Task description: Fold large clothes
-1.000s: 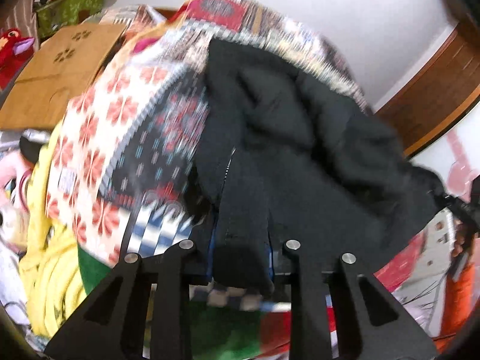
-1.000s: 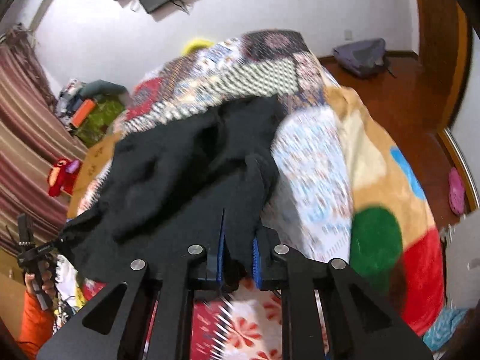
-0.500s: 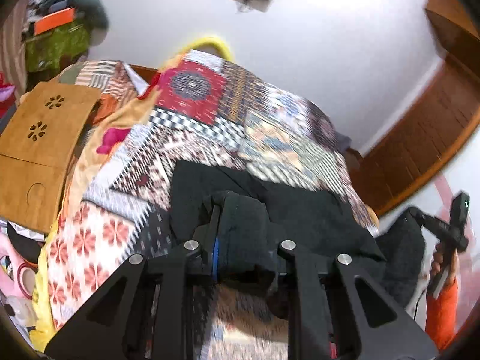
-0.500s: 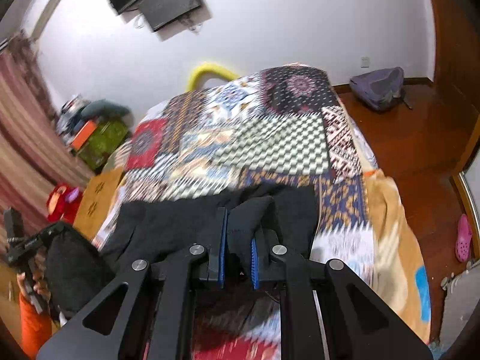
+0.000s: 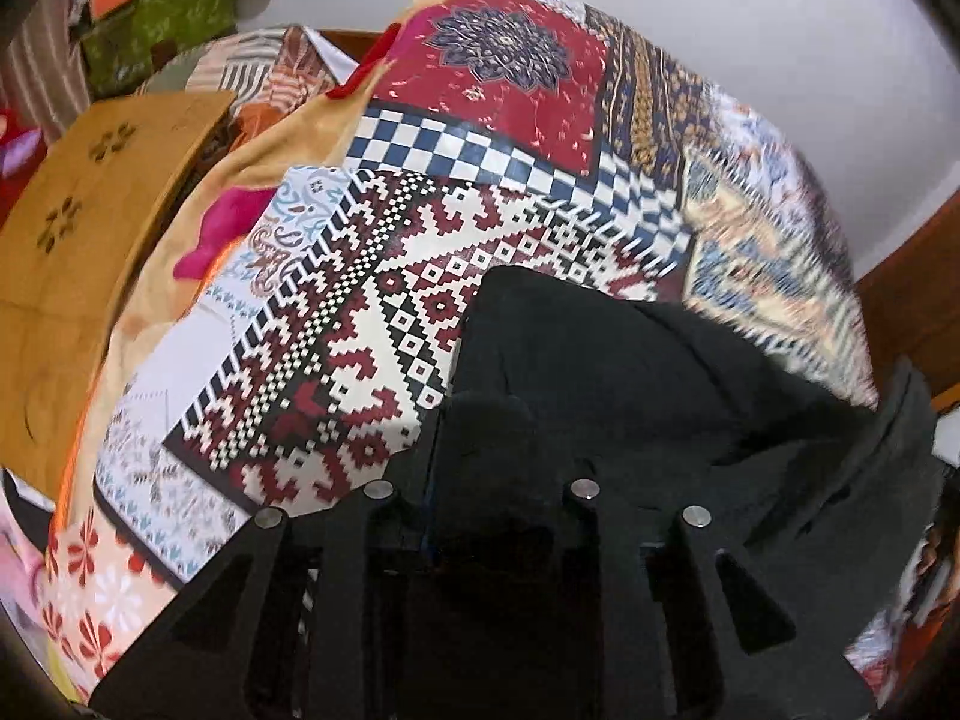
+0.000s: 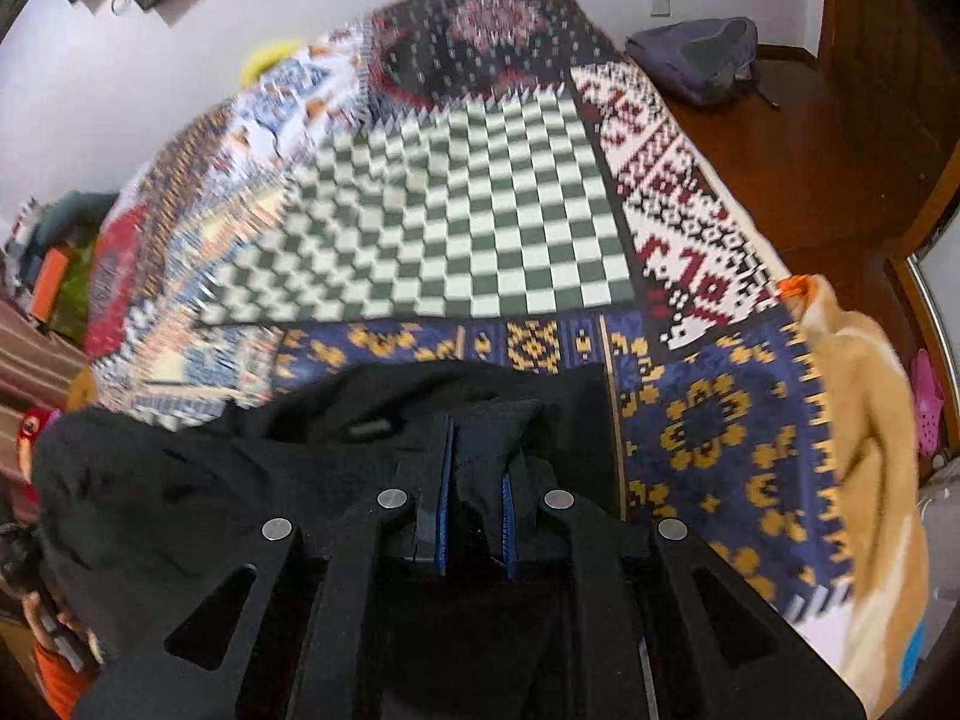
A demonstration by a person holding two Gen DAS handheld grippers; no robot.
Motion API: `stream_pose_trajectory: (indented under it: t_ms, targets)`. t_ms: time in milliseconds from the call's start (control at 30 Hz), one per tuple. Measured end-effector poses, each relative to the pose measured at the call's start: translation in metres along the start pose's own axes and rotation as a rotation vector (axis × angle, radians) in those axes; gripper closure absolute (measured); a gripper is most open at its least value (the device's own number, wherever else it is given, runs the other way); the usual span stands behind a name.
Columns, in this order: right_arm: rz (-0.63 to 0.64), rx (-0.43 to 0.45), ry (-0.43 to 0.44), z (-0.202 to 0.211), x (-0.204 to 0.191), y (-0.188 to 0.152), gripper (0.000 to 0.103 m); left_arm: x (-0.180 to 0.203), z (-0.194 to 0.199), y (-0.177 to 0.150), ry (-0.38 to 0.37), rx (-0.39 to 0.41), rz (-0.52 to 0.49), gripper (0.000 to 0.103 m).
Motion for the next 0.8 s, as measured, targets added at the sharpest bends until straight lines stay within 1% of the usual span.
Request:
stream_pose_trajectory:
  t_ms: [67, 133, 167, 200, 267, 333, 367, 400, 433, 467, 500, 533, 567, 667, 733, 800]
  targets:
    - [0.03, -0.004, -0.013, 0.0, -0.002, -0.004, 0.092, 0.001, 0.001, 0.002, 0.062, 0.041, -0.04, 0.069]
    - [0.056, -0.007, -0.033, 0.006, -0.005, -0.005, 0.091, -0.002, 0.005, 0.004, 0.126, 0.064, -0.07, 0.055]
    - [0.063, -0.016, -0.041, 0.009, -0.007, -0.004, 0.088, -0.004, 0.007, 0.005, 0.149, 0.069, -0.081, 0.052]
    - [0.066, -0.022, -0.053, 0.015, -0.008, -0.004, 0.087, -0.008, 0.011, 0.006, 0.165, 0.07, -0.088, 0.048]
    - [0.061, -0.027, -0.073, 0.025, -0.011, -0.001, 0.086, -0.014, 0.02, 0.009, 0.175, 0.074, -0.086, 0.046]
    - [0.063, -0.017, -0.105, 0.037, -0.013, 0.004, 0.079, -0.018, 0.036, 0.013, 0.183, 0.093, -0.088, 0.046]
    - [0.073, 0.004, -0.146, 0.048, -0.013, 0.008, 0.071, -0.018, 0.041, 0.016, 0.192, 0.102, -0.092, 0.046]
    - [0.088, 0.037, -0.189, 0.058, -0.012, 0.013, 0.063, -0.018, 0.051, 0.018, 0.208, 0.122, -0.101, 0.045]
    - [0.104, 0.07, -0.221, 0.069, -0.014, 0.016, 0.06, -0.018, 0.066, 0.021, 0.227, 0.154, -0.117, 0.042]
    - [0.119, 0.104, -0.234, 0.083, -0.018, 0.017, 0.058, -0.017, 0.077, 0.023, 0.239, 0.179, -0.128, 0.04]
    - [0.131, 0.132, -0.226, 0.096, -0.023, 0.017, 0.058, -0.016, 0.085, 0.025, 0.245, 0.198, -0.135, 0.037]
    - [0.142, 0.151, -0.21, 0.109, -0.028, 0.017, 0.058, -0.014, 0.101, 0.026, 0.248, 0.228, -0.15, 0.035]
    - [0.151, 0.159, -0.196, 0.115, -0.033, 0.016, 0.058, -0.012, 0.112, 0.027, 0.242, 0.246, -0.16, 0.035]
    - [0.196, 0.174, -0.144, 0.136, -0.055, 0.008, 0.057, 0.001, 0.142, 0.025, 0.212, 0.287, -0.193, 0.034]
    - [0.239, 0.182, -0.107, 0.146, -0.076, 0.0, 0.057, 0.014, 0.157, 0.02, 0.181, 0.308, -0.215, 0.029]
    - [0.281, 0.18, -0.078, 0.149, -0.094, -0.008, 0.054, 0.029, 0.165, 0.015, 0.153, 0.32, -0.239, 0.028]
Point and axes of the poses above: each gripper's, at about its wrist camera, not at the fingertips, and z roughly against the way its jaws point, x to its right, y to its top, the point moved 5 cm from there along -z, roughly the way its jaws point, and after that the axes turned 8 degrees about y, right-handed, at the moved point
